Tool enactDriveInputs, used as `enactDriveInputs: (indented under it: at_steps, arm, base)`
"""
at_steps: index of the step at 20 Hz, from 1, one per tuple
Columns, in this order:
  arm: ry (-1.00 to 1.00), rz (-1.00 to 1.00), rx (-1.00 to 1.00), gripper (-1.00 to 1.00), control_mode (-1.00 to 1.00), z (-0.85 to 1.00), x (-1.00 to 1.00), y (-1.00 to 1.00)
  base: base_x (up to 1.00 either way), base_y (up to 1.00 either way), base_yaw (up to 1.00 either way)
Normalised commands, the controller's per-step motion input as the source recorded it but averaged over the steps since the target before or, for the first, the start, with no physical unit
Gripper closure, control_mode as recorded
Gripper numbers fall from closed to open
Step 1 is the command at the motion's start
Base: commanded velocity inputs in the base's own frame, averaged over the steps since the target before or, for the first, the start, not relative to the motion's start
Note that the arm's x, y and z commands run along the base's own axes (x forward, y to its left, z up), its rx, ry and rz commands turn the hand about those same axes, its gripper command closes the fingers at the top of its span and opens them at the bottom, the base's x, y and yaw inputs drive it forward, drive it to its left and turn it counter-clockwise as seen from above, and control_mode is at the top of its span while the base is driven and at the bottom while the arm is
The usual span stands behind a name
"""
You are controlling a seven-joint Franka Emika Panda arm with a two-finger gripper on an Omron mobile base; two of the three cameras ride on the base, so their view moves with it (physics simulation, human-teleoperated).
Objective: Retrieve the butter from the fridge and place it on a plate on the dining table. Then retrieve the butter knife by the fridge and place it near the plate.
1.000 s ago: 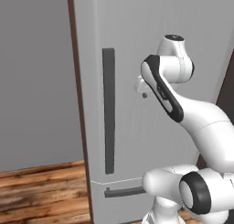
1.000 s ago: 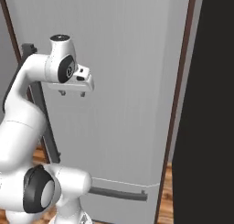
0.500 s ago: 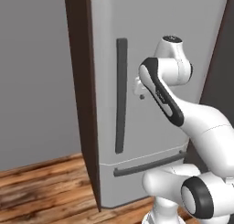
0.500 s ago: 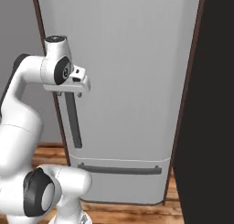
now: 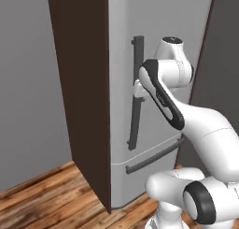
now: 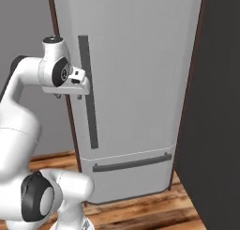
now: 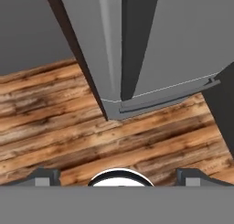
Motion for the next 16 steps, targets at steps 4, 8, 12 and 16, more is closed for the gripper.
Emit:
enactDriveInputs:
  at_steps: [4,8,12,16]
  arm:
    - [0.0,0.0,0.0,-1.0,1.0,0.0,0.0,0.0]
    - [0.0,0.0,0.0,-1.0,1.0,0.0,0.0,0.0]
    - [0.0,0.0,0.0,-1.0,1.0,0.0,0.0,0.0]
    - [0.0,0.0,0.0,-1.0,1.0,0.0,0.0,0.0]
  base:
    - [-0.32,0.0,-0.24]
    - [-0.4,0.09,-0.07]
    - [-0.63,0.02,-0.06]
    - [-0.66,0.1,-0.07]
